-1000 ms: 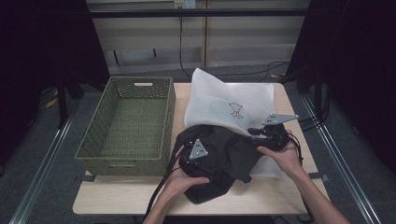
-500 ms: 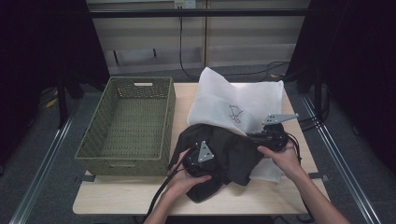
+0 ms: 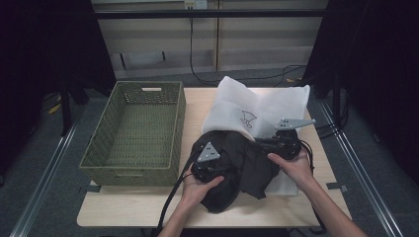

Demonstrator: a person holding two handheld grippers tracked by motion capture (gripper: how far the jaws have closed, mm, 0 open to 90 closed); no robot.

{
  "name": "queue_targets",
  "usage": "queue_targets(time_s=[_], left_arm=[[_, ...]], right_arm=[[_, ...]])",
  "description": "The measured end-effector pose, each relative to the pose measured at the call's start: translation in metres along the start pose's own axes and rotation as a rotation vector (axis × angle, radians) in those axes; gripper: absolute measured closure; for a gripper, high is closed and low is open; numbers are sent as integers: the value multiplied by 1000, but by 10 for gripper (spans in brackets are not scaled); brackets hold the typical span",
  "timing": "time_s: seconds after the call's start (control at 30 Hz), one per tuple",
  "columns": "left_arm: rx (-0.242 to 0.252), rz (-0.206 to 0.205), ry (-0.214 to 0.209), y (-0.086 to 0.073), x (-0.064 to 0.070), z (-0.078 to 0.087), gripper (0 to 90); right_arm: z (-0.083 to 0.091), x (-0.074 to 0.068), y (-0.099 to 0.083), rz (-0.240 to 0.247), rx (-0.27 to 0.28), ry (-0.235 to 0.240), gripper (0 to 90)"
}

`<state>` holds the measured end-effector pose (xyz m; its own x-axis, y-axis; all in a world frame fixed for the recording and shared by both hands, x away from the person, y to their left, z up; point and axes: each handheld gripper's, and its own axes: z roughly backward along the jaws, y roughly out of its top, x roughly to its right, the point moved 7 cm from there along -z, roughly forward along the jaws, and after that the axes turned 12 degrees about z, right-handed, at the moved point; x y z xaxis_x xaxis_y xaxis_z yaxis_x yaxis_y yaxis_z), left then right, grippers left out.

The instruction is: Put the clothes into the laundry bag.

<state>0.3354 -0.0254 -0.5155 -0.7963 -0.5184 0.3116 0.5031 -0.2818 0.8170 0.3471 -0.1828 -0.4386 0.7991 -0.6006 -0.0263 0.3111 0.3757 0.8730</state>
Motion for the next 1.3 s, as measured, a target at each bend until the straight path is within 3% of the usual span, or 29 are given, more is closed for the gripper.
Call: queue_targets(time_s=[0.07,0.1,0.13,0.17,0.23,0.3,0.37,0.4,0.47,0.57,0.6,0.63,0.7,0.73,0.77,0.83,0.87,0.9,0.97,1.07,1.17,1.27,1.3], left_arm=[[-29,10,-9,-1,0,-11,720],[-27,36,-20,-2,1,-15,721],[-27,36,-20,-2,1,-15,722],[-3,76,-28,0,1,-19,724],[20,82,-19,3,0,-18,729],[109,136,-20,18,0,-14,733],[132,143,-28,24,-1,-10,735],[176,152,-28,32,0,-6,735],[215,166,-35,43,2,1,737],[302,154,19,70,9,23,740],[302,154,19,70,9,23,740],[329,121,70,80,13,34,739],[334,51,119,85,16,36,737],[334,51,119,85,16,36,736],[303,23,168,82,12,27,736],[285,25,169,80,7,19,736],[248,28,201,75,-1,7,735],[220,39,206,70,-6,-4,734],[173,57,207,62,-15,-21,732],[165,90,176,58,-21,-34,727],[205,122,126,64,-22,-24,720],[239,136,115,69,-18,-16,729],[280,151,115,75,-13,-6,730]], right_arm=[[-1,-4,2,-2,7,7,815],[-2,-6,3,3,5,14,819],[-2,-8,3,11,4,18,820],[-3,-10,4,13,7,26,822],[-3,-12,5,15,11,30,827],[-1,-16,10,18,27,47,830],[0,-17,12,21,34,52,830],[1,-19,14,24,42,53,830],[5,-22,19,23,66,61,829],[13,-27,31,4,126,75,828],[13,-27,31,4,126,75,828],[18,-31,38,1,158,84,828],[21,-36,44,7,181,88,827],[21,-36,44,7,181,88,827],[21,-38,46,17,179,71,825],[20,-38,46,12,179,66,828],[18,-38,45,3,175,63,833],[11,-39,41,-3,150,74,837],[6,-39,37,-13,137,87,840],[2,-35,31,-25,116,80,842],[0,-23,15,-55,88,69,844],[0,-21,14,-61,89,67,844],[1,-24,19,-44,105,79,843]])
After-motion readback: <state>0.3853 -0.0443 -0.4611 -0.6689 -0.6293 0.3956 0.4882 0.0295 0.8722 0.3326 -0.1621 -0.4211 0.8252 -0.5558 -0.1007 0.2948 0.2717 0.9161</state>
